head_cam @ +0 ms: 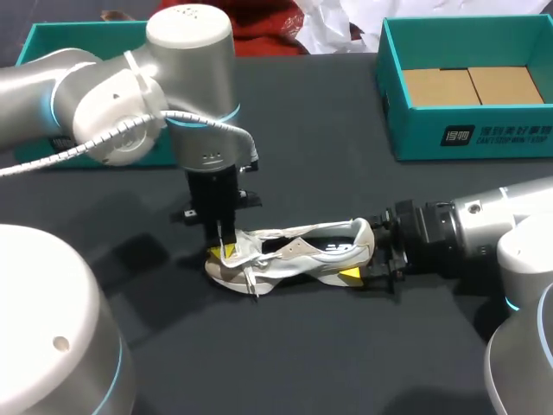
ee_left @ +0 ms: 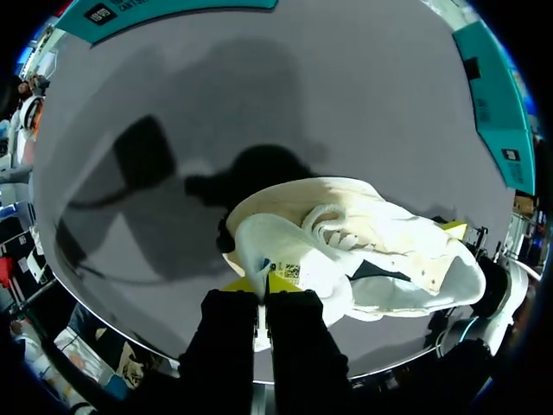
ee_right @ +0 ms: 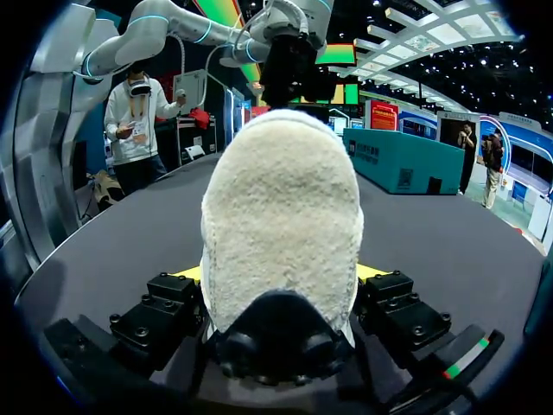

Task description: Take the shoe out of the shoebox, open the shoe tongue, remove and reinsert the insole, then place the shoe into the shoebox

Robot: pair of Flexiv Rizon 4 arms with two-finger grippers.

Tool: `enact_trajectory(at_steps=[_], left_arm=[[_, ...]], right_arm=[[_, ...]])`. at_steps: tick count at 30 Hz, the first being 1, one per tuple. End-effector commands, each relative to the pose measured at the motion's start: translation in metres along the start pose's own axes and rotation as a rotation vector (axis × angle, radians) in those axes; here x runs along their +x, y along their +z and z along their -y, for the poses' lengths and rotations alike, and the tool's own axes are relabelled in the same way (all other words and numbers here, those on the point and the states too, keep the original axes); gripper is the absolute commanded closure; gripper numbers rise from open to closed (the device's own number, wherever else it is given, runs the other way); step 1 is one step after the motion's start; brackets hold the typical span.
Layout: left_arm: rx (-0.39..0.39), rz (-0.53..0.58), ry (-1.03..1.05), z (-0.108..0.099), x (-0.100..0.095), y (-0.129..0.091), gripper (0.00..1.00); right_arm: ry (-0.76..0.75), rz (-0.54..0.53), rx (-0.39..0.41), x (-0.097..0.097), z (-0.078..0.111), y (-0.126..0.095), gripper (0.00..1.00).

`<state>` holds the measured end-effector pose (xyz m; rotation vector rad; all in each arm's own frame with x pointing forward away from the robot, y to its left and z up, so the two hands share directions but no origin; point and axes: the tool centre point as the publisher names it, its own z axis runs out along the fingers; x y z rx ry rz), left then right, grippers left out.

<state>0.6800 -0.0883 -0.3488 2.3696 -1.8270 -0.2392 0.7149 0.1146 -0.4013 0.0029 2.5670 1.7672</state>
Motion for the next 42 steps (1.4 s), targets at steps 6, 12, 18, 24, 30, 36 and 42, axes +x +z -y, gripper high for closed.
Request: enact_trajectory(at_steps=[6,12,18,24,30,36,42], left_arm=[[-0.014,0.073,-0.025,0.011,-0.004,0.011,1.0],[-0.015,0.081,-0.029,0.011,-0.004,0.012,1.0],[-0.013,0.088,-0.02,0.01,-0.001,0.01,1.0],[0.004,0.08,-0.003,0.008,0.0,-0.001,0.74],[0.04,0.047,0.023,0.002,0.003,-0.02,0.7],[0.081,0.023,0.057,-0.004,0.009,-0.039,0.69],[0.118,0.018,0.081,-0.008,0.015,-0.055,0.67]], right_arm=[[0.001,0.002,0.004,-0.001,0.003,0.001,1.0],[0.001,0.002,0.004,-0.001,0.003,0.001,1.0],[0.001,0.002,0.004,-0.001,0.003,0.001,1.0],[0.001,0.002,0.004,-0.001,0.003,0.001,1.0],[0.001,0.002,0.004,-0.001,0.003,0.001,1.0],[0.001,0.002,0.004,-0.001,0.003,0.001,1.0],[0.001,0.002,0.004,-0.001,0.003,0.001,1.0]])
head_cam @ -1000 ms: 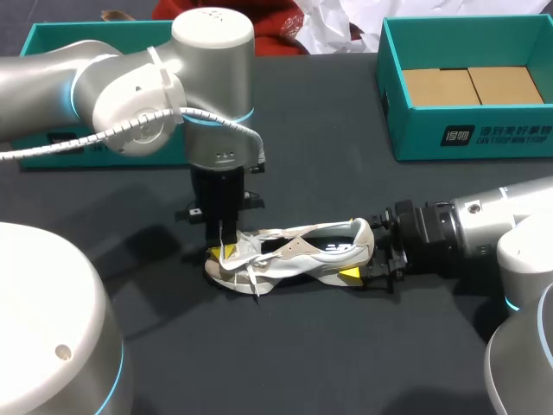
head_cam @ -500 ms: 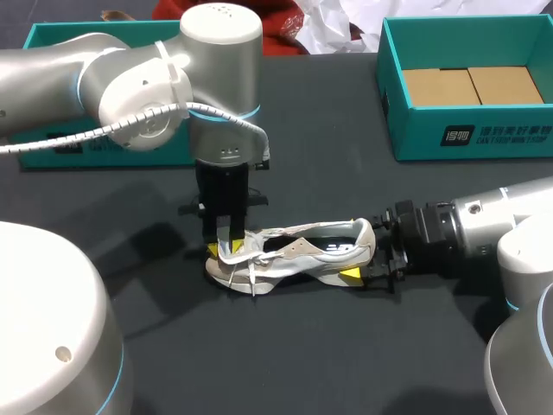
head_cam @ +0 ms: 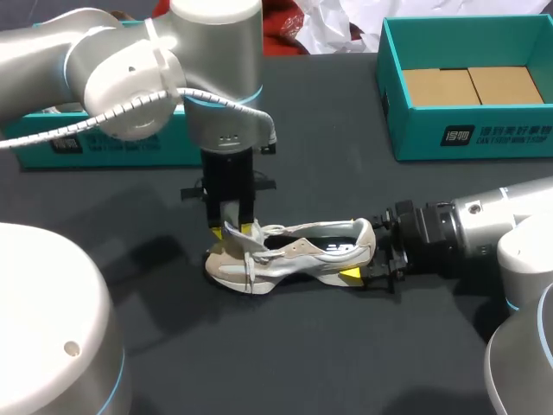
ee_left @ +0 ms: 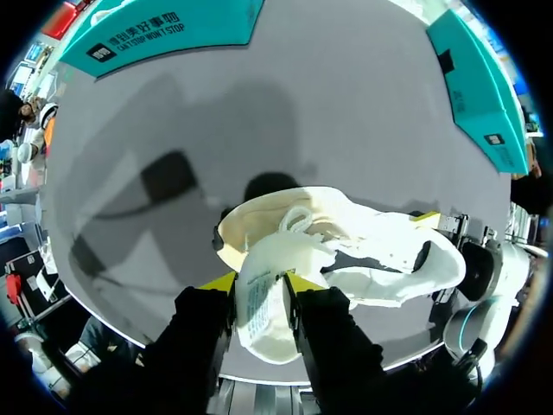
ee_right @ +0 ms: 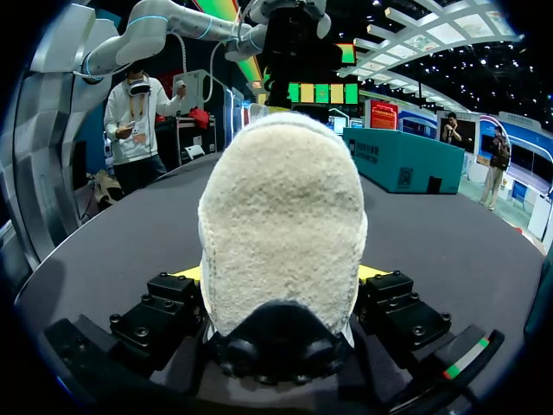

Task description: Take the shoe out of the shoebox, open the shoe tongue, remove and reinsert the insole, then place the shoe into the shoebox

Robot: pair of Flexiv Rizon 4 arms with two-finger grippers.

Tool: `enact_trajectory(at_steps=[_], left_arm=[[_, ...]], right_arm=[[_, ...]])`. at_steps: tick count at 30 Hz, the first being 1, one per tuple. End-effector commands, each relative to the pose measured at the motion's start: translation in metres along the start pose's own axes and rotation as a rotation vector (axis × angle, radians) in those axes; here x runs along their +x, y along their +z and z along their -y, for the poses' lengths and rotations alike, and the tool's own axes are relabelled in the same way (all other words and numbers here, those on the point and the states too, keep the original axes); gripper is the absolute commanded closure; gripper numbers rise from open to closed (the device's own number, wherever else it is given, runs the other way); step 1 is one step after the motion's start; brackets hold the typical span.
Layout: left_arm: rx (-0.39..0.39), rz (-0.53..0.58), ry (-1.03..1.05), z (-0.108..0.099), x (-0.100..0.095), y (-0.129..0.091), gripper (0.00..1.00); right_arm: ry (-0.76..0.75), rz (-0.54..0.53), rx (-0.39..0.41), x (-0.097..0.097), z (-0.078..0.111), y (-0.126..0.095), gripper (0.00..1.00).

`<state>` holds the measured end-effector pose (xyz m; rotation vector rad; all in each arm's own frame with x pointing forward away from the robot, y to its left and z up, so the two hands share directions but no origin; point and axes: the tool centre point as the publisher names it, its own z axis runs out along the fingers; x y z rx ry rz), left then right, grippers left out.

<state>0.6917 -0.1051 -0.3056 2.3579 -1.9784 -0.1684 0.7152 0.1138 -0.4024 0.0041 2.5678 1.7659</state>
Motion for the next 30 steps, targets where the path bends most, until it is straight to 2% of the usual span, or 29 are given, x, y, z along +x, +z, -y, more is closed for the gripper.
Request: enact_trajectory(at_steps=[1,11,20,24,30], left_arm=[[0.031,-0.001,0.009,-0.005,-0.001,-0.015,0.67],[0.091,-0.069,0.054,-0.003,0.013,-0.046,0.64],[0.155,-0.128,0.158,-0.003,0.043,-0.078,0.64],[0.151,-0.165,0.234,-0.005,0.054,-0.09,0.64],[0.099,-0.228,0.4,-0.001,0.073,-0.105,0.64]], right_arm=[[0.0,0.002,0.003,0.0,0.001,0.002,1.0],[0.0,0.002,0.003,0.0,0.001,0.002,1.0],[0.0,0.002,0.003,0.0,0.001,0.002,1.0],[0.0,0.002,0.003,0.0,0.001,0.002,1.0],[0.0,0.002,0.003,0.0,0.001,0.002,1.0]])
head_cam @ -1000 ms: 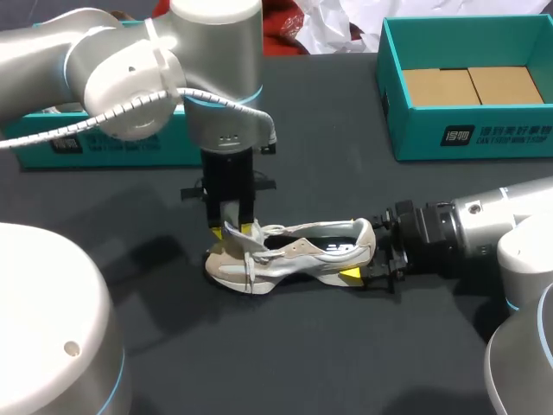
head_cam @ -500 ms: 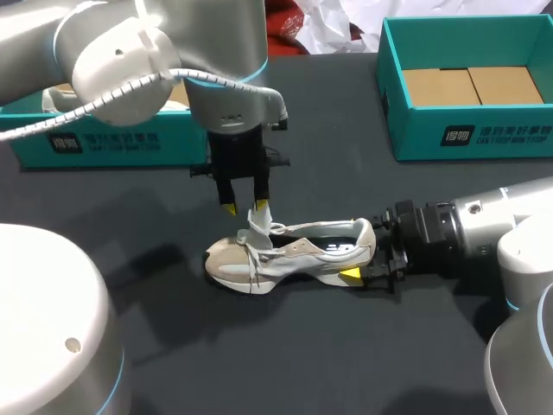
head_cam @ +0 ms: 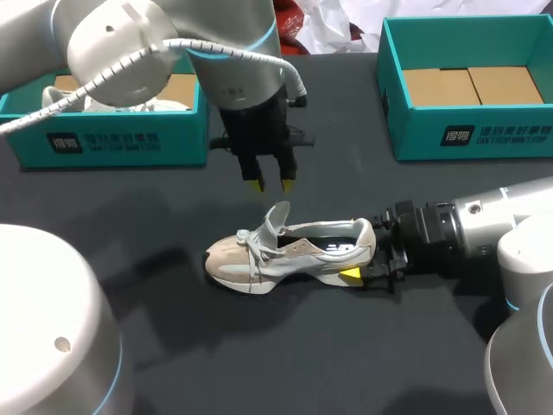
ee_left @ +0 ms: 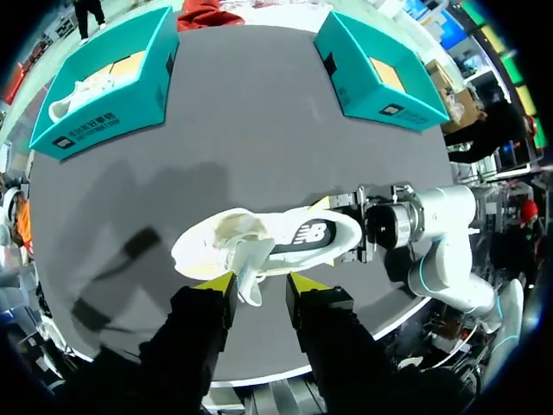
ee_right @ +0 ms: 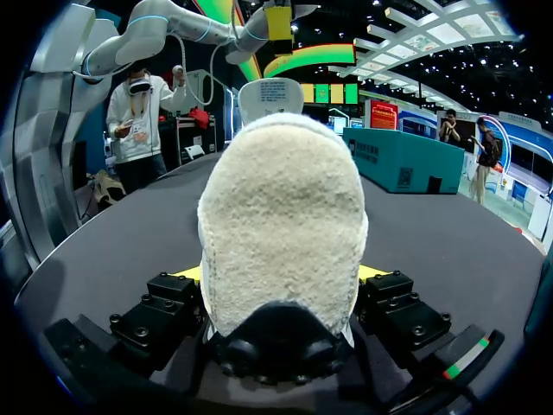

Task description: Take the shoe out of the shoebox, open the shoe tongue, remove and reinsert the insole, then place the shoe into the shoebox

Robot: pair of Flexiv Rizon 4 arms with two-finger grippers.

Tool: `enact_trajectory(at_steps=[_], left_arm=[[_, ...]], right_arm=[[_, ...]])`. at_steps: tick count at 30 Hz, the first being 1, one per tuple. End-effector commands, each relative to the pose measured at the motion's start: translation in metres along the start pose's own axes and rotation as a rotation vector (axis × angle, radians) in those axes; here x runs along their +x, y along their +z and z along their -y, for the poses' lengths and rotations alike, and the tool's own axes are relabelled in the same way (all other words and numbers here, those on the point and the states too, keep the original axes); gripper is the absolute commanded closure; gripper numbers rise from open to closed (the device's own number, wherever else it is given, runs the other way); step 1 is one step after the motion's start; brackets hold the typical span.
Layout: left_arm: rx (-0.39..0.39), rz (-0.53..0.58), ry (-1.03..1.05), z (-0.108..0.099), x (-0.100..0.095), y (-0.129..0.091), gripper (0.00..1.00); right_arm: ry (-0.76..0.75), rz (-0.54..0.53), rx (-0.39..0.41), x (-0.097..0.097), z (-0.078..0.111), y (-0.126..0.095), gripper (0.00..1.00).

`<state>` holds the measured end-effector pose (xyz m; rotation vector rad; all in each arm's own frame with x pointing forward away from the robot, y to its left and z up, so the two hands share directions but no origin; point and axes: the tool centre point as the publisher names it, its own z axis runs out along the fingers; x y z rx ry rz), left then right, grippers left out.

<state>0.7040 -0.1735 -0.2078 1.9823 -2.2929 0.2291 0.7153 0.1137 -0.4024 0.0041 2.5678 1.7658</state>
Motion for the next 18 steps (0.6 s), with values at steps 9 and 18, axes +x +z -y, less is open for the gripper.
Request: enact_trajectory(at_steps=[9,18], left_arm=[[-0.125,-0.051,0.478,0.02,0.037,-0.01,0.68],[-0.168,-0.035,0.942,0.017,0.052,-0.007,0.69]], right_arm=[[0.0,0.002,0.003,0.0,0.001,0.002,1.0],[0.0,0.002,0.003,0.0,0.001,0.002,1.0]])
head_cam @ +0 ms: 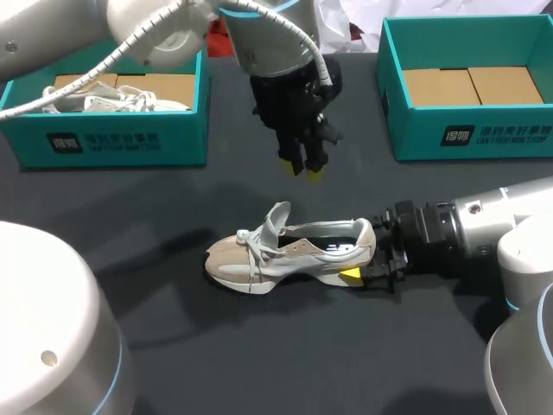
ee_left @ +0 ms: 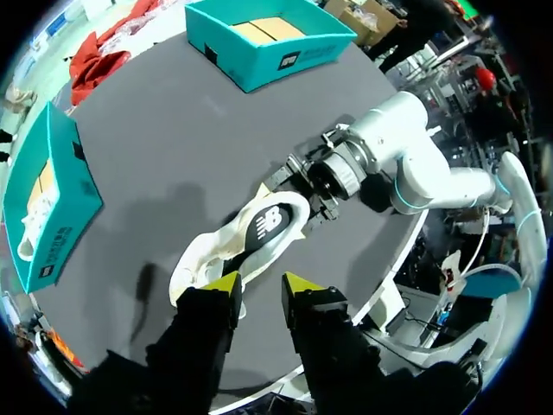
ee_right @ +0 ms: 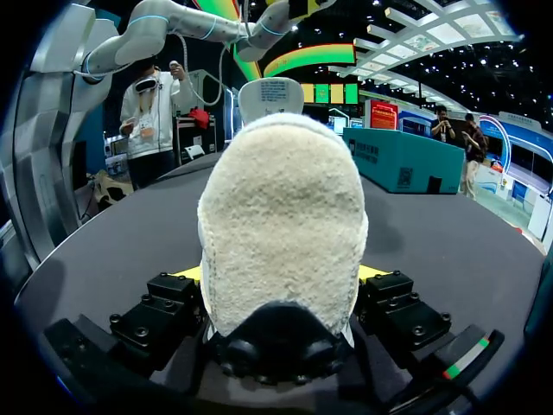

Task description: Take the shoe out of the shoebox, open the shoe tongue, remove and reinsert the insole, then place the shoe into the shoebox

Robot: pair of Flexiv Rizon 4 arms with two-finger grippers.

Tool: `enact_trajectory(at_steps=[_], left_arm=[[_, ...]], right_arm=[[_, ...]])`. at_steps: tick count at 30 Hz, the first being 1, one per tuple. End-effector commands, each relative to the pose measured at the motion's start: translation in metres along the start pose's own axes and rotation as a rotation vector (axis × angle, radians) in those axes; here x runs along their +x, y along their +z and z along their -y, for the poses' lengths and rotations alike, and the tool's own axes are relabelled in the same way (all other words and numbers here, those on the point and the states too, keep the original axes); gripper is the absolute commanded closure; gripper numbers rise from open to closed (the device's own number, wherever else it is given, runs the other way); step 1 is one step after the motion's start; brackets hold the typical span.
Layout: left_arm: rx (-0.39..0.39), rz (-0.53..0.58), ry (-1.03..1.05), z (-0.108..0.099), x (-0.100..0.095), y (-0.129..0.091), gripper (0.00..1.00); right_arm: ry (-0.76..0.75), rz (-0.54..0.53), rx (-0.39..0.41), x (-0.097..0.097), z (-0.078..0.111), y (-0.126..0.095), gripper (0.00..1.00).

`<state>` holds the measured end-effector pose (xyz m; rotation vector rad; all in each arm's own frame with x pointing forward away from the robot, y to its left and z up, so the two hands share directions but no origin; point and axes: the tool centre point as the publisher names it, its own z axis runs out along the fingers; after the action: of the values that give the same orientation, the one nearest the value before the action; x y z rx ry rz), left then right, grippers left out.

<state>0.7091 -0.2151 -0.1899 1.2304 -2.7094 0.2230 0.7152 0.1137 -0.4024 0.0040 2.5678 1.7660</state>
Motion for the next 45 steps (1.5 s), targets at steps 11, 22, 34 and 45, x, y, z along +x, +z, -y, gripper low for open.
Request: enact_trajectory(at_steps=[11,22,34,45], left_arm=[[-0.157,-0.024,0.763,0.007,0.005,0.023,1.0],[-0.222,-0.059,0.824,0.013,0.002,0.036,1.0],[-0.167,-0.134,0.928,0.008,0.001,0.069,1.0],[-0.167,-0.114,0.918,0.007,0.001,0.074,1.0]], right_arm=[[0.0,0.002,0.003,0.0,0.001,0.002,1.0],[0.0,0.002,0.003,0.0,0.001,0.002,1.0],[0.0,0.002,0.003,0.0,0.001,0.002,1.0],[0.0,0.002,0.003,0.0,0.001,0.002,1.0]])
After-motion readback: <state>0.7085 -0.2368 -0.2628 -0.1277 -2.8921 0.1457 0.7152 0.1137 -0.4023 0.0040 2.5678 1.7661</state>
